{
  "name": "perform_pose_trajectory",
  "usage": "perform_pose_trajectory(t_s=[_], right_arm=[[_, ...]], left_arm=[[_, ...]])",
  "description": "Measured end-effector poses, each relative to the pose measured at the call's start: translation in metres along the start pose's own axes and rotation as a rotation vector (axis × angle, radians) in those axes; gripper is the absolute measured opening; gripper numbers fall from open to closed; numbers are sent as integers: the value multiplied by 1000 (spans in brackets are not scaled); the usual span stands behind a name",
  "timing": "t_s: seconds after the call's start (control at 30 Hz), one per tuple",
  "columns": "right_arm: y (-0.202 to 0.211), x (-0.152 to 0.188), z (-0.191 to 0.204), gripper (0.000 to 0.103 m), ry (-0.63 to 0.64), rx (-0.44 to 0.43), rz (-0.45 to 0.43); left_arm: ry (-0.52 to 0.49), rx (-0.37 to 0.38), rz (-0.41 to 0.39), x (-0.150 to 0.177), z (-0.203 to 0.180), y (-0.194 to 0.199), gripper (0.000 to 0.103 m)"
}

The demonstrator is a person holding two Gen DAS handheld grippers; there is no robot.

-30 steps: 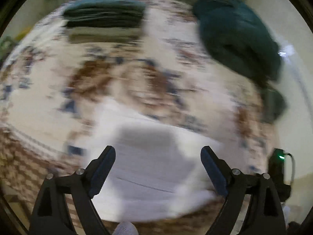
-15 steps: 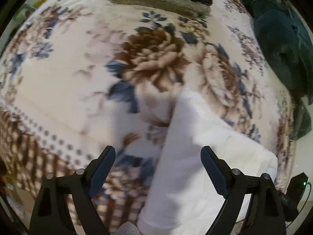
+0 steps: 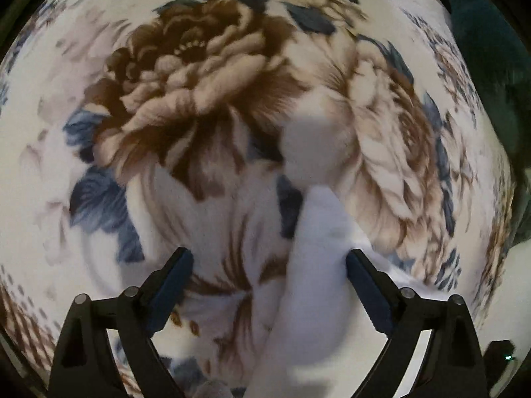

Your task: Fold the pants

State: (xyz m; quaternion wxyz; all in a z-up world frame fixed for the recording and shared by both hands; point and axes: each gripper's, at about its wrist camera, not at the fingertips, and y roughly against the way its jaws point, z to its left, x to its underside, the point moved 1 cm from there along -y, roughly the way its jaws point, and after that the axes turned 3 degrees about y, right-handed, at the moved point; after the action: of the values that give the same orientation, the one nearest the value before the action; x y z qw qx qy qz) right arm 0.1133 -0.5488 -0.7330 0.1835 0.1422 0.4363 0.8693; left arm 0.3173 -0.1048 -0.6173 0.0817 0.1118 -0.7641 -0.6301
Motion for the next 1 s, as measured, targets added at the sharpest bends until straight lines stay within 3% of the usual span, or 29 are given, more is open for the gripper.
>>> perform_pose_trajectory(t_s=[0.03,0.1,0.2,0.27,0.4,0.53,0.63,0.67,0.7,0.73,0.77,0.83,0.9,0.93,1.0], right_arm=[[-3,-1,-2,22,-3,20,11],[0,-1,1,40,23,42,4],[20,15,5,51,17,21,-19],[37,35,1,51,-48,-7,-49],[51,74,-15,51,-221,-97,-110],[25,98,-23,51,-348,-203,-103],[-5,102,-27,51,-444,-233,-75],[-11,103,-28,50,-474,-236,-69],[-15,106,-28,39,-500,-232,-82],[-15,110,-27,27,-513,-185,-93],[-15,114,-27,4,-517,-152,-91],[-8,127,-28,0,-533,-144,-115],[2,135,-30,0,-508,-65,-120],[4,141,-37,0,-518,-66,-114],[4,146,-45,1,-508,-172,-88]], left_arm=[[-3,8,-5,0,1,5,95],[-14,29,-28,5,2,25,95],[-46,56,-75,27,3,63,95],[-62,80,-90,48,3,81,95],[-110,44,-63,95,-1,79,95],[-114,37,22,128,-6,50,95],[-95,40,57,143,-5,35,95],[-96,38,64,147,-3,33,95],[-93,38,69,151,-1,33,95],[-86,45,73,153,1,32,95],[-86,51,74,155,3,31,95],[-90,52,77,156,6,32,95],[-89,56,79,155,9,32,95],[-87,53,80,153,11,32,95],[-86,57,74,153,16,36,95]])
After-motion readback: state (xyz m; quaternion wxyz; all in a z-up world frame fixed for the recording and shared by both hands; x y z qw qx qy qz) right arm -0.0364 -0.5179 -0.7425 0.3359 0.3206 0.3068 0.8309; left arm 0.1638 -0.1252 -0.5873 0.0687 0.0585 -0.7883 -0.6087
